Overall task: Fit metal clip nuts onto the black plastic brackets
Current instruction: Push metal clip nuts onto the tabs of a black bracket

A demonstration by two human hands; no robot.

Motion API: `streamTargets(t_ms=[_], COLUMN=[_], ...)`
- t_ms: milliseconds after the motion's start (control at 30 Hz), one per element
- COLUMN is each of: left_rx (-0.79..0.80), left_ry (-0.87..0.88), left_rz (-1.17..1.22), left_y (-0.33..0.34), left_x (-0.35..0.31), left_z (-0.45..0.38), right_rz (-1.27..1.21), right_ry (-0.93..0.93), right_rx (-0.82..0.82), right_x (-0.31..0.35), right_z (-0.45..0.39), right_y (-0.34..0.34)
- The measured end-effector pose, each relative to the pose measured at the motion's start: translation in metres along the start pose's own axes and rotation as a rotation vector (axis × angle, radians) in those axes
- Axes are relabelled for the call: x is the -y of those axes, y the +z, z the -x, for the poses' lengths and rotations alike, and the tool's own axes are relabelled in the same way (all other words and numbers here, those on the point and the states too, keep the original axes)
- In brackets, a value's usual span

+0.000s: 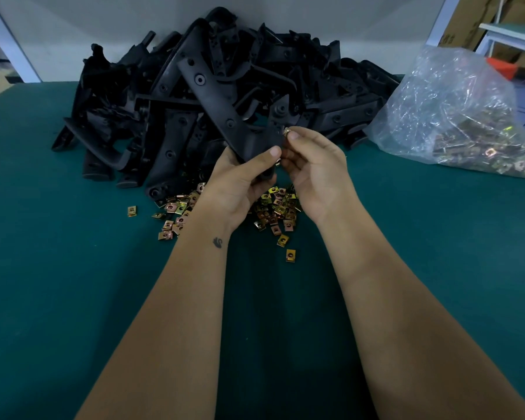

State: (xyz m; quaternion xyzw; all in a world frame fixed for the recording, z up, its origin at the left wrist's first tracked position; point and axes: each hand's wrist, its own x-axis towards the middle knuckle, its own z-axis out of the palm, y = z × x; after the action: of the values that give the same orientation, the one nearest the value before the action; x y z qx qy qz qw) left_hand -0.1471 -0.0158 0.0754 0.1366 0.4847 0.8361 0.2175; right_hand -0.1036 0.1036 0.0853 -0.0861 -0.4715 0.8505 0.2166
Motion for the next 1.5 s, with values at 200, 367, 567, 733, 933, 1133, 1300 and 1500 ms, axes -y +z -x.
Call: streamTargets(t_ms=[200,367,567,733,933,1133,1300,1500], left_rx=[0.031,0.044,0.056,0.059,0.012,-0.048,-0.094,-0.264], left_ry=[-0.011,-0.013,-0.005,0.031,0.021,0.007,0.049,0.061], left_rz=[-0.001,0.002,-0.059,-0.162,-0.252,-0.241,-0.165,0.18], left_y=[-0.001,-0.001,-0.001,-0.001,0.001,0.005,0.003,-0.008], left_x=[-0.001,-0.002,-0.001,-0.002,-0.001,0.0,0.002,-0.005], left_z=[0.0,0.001,0.001,0.003,0.003,0.002,0.0,-0.004], right_rz=[-0.033,-0.074,-0.039,-0.015,0.057,0.07,0.206,1.09], right_ry=[0.047,0.111,0.129,0.149,0.131,0.097,-0.004,-0.129], right_rx=[0.034,0.075,0.087,0.09,0.123,0.122,0.001,-0.118], right_x=[0.002,0.003,0.006,0.006,0.004,0.006,0.005,-0.003], right_z=[0.0,0.003,0.005,0.006,0.008,0.007,0.002,0.003], right_y=[-0.001,-0.001,0.0,0.004,0.009,0.009,0.005,-0.004])
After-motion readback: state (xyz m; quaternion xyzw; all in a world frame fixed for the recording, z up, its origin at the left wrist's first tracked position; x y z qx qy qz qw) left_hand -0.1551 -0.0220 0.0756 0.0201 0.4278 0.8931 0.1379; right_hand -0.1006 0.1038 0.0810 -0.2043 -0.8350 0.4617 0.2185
